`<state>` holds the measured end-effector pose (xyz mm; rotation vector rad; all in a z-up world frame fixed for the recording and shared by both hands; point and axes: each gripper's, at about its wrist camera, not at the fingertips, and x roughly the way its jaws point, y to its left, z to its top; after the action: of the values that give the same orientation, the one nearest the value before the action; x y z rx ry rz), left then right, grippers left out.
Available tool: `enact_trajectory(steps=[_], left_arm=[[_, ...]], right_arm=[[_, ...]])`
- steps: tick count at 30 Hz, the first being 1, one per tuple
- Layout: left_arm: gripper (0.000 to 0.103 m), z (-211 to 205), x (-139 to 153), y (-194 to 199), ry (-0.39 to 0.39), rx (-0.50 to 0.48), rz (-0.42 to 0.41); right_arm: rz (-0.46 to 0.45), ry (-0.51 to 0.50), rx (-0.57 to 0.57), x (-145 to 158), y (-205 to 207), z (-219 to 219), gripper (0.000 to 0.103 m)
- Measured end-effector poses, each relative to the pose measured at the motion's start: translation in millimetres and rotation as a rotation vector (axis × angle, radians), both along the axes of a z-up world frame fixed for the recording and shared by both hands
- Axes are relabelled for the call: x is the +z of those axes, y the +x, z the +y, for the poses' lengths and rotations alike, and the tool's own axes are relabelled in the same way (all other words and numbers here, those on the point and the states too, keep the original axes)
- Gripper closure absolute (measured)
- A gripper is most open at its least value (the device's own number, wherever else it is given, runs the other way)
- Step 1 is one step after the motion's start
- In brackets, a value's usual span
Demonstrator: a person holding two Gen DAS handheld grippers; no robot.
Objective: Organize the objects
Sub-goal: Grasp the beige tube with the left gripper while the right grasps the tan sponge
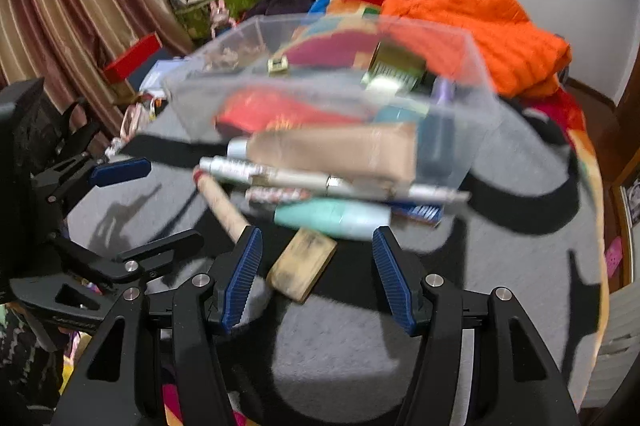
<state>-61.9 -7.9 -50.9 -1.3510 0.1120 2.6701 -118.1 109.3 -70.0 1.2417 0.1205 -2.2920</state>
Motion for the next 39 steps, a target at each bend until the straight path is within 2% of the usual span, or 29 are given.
enact_trajectory(steps=[3, 5, 9, 12, 17, 20, 23, 24, 26, 39], left_arm=[[0.005, 3, -6, 0, -0.006, -0.020, -0.020], [0.005, 8, -8, -2, -0.017, -0.028, -0.025], [0.005, 11, -8, -13, -0.009, -0.044, -0.032], [0.005, 15, -7, -22, 0.007, -0.058, -0.048], [0.005, 21, -16, -37, 0.000, -0.074, -0.096], [0.003, 20, -17, -40, 0.017, -0.069, -0.094], [0.006, 16, -15, -38, 0.041, -0.056, -0.070], [0.014, 15, -15, -37, 0.046, -0.054, -0.065], [0.019, 14, -14, -33, 0.048, -0.050, -0.050], [0.019, -5, 17, -9, 0.080, 0.017, 0.058]], right_arm=[[-0.023, 0.008, 0.010, -9, 1, -3, 0.049], [-0.005, 0.024, 0.019, -11, 4, -4, 0.050], [0.010, 0.037, 0.037, -11, 8, 1, 0.070], [0.012, 0.035, 0.038, -10, 11, 7, 0.077], [0.036, 0.052, 0.021, -8, 16, 13, 0.079], [0.033, 0.040, 0.014, -7, 17, 17, 0.079], [0.031, 0.022, 0.009, -4, 20, 23, 0.079], [0.032, 0.017, 0.006, -2, 20, 25, 0.079], [0.034, 0.006, 0.001, 1, 21, 27, 0.079], [0.085, -0.052, -0.020, 27, 14, 33, 0.080]])
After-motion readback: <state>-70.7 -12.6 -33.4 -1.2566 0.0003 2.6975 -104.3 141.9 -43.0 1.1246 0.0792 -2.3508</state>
